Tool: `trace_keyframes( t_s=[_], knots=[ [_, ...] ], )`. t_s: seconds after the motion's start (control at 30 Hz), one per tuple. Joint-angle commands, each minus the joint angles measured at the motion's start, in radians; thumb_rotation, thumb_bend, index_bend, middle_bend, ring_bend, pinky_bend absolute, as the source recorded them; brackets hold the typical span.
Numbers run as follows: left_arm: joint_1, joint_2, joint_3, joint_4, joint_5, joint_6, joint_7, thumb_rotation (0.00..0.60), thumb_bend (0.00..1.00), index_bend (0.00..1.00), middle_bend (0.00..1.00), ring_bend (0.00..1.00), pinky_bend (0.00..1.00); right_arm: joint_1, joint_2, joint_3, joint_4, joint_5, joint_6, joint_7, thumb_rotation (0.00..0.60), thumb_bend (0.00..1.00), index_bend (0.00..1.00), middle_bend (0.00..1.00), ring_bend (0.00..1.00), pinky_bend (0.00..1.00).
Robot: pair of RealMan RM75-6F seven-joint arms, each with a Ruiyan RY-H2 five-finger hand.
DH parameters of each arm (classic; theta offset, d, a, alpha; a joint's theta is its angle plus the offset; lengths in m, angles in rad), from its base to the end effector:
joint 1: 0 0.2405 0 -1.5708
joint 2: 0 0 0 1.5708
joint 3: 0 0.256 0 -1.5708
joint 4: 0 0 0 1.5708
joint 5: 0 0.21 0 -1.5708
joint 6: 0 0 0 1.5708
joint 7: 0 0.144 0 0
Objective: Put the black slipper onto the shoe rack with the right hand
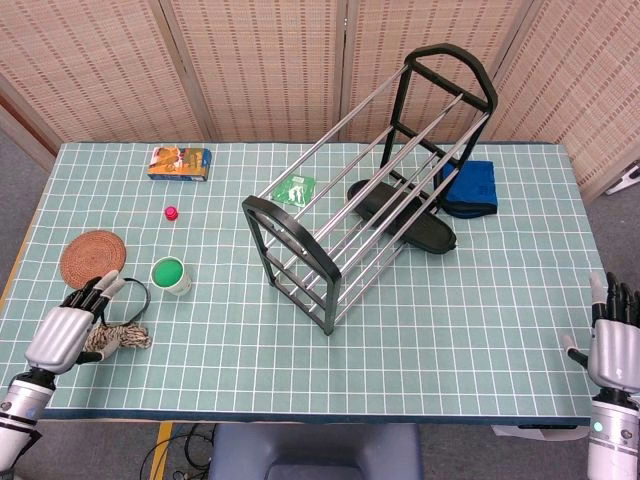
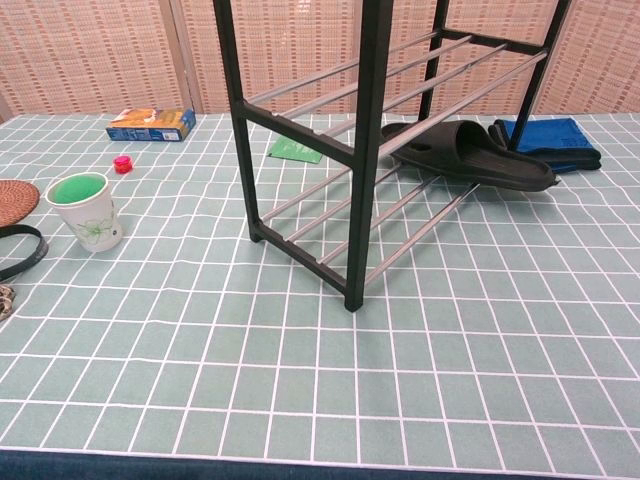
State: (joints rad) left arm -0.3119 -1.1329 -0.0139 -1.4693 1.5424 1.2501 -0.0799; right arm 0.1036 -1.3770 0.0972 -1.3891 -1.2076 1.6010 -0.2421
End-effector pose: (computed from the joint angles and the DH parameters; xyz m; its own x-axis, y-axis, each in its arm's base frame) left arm -0.3049 0.2455 0.1337 0.4833 0.1579 0.8611 0.8669 -0.2230 -0.4457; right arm -0.3537 -0.1902 0.1309 0.5680 0.0902 0.8181 -0.7971 0.3080 0.5195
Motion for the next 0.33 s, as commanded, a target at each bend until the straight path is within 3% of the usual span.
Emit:
trace_keyframes(
  t_s=[0.03, 0.33],
  knots=[
    [-0.013, -0.013, -0.002, 0.012, -0.023, -0.033, 0.015, 0.6, 0.26, 0.0, 0.02, 0.0, 0.17, -0.014, -0.002, 0.01, -0.018, -0.006, 0.011, -0.008, 0.6, 0.15, 0.0, 0.0, 0.0, 0.04],
    [-0.022, -0.025, -0.001, 0.014, -0.039, -0.05, 0.045, 0.6, 0.26, 0.0, 0.02, 0.0, 0.17, -0.033, 0.009, 0.023, -0.045, -0.024, 0.01, -0.013, 0.6, 0.15, 0.0, 0.0, 0.0, 0.04]
  ],
)
